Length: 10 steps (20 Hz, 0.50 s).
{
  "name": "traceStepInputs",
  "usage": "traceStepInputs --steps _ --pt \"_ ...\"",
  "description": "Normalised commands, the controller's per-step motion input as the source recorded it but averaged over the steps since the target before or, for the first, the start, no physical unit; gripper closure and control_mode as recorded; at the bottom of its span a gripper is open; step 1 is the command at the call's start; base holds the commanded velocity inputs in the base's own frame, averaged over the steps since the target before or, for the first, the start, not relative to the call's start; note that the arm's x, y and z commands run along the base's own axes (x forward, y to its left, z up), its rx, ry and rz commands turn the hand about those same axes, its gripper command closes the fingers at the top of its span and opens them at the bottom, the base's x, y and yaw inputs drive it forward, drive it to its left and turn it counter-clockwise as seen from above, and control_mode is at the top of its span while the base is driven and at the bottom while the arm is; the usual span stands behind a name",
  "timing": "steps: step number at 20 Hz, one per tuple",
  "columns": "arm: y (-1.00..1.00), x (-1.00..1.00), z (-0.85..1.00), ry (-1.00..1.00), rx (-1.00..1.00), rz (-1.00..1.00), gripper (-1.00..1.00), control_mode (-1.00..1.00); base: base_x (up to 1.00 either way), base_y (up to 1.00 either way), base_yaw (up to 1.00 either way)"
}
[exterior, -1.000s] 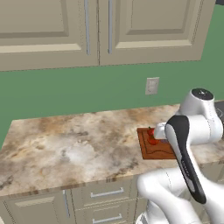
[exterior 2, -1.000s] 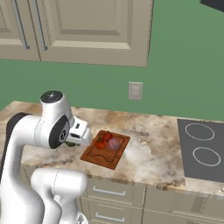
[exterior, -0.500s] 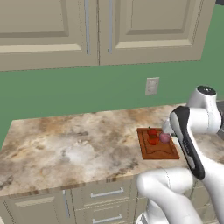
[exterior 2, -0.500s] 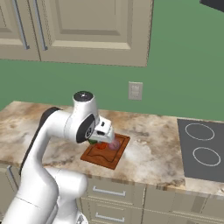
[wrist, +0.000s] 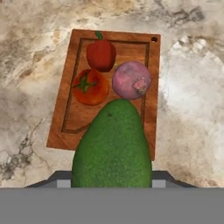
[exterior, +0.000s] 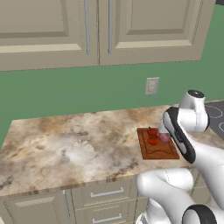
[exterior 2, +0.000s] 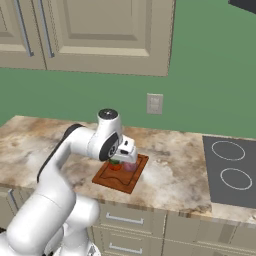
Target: Place the avocado, onion, tomato, and bell pepper on the cutting board.
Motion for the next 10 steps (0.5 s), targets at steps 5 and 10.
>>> traceStepInputs --steps 5,10 --pt "0.00 0.21 -0.28 0.00 0.00 0.00 1.00 -1.00 0.00 0.00 0.00" --pt "-0.01 0.09 -0.36 0.00 0.00 0.00 1.00 -1.00 0.00 0.00 0.00"
